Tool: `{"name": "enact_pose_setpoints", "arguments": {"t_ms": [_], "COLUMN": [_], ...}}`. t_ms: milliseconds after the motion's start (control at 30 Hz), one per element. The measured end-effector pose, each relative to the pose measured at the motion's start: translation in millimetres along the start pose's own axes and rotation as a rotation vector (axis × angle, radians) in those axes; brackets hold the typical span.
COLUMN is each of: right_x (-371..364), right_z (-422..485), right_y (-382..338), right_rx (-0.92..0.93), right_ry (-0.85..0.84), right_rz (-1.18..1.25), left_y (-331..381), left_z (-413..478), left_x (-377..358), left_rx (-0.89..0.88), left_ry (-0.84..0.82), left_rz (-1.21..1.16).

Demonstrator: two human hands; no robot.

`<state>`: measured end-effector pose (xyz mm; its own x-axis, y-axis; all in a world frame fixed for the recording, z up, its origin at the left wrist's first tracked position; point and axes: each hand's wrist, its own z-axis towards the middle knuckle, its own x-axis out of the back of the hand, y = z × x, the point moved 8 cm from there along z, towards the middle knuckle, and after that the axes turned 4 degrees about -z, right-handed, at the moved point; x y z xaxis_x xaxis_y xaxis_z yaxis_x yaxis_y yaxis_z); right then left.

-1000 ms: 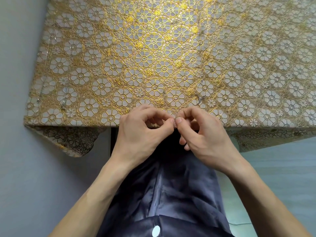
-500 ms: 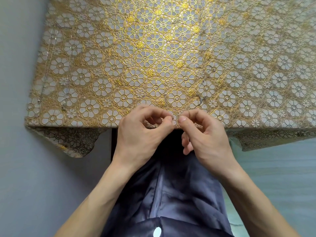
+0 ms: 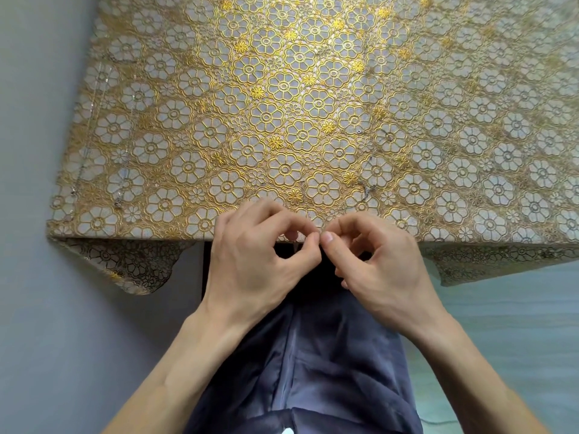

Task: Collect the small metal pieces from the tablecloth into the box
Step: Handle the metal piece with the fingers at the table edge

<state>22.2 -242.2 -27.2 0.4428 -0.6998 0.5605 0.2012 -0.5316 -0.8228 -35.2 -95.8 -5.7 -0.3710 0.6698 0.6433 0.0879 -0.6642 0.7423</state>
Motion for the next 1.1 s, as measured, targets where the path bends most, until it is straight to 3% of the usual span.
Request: {"name": "enact_pose_setpoints", "arguments": {"t_ms": [267, 500, 733, 1100], "right_x": [-5, 4, 3, -7], "right_z": [0, 0, -1, -2], "right_y": [1, -7, 7, 7], "right_rx": [-0.005, 0.023, -0.102, -0.199], "right_ry": [-0.011, 0.128, 0.080, -0.055], "right_rz": [-0.011, -0.070, 0.060, 0.286], "left_y": [4, 5, -5, 0], "left_z": [-1, -5, -8, -9], "left_x": [-1, -1, 1, 1], "left_rx": [-0.058, -0.008, 0.092, 0.046], "left_ry": [0.033, 0.074, 0.060, 0.075], "left_rz": [0.034, 0.027, -0.081, -0.048]}}
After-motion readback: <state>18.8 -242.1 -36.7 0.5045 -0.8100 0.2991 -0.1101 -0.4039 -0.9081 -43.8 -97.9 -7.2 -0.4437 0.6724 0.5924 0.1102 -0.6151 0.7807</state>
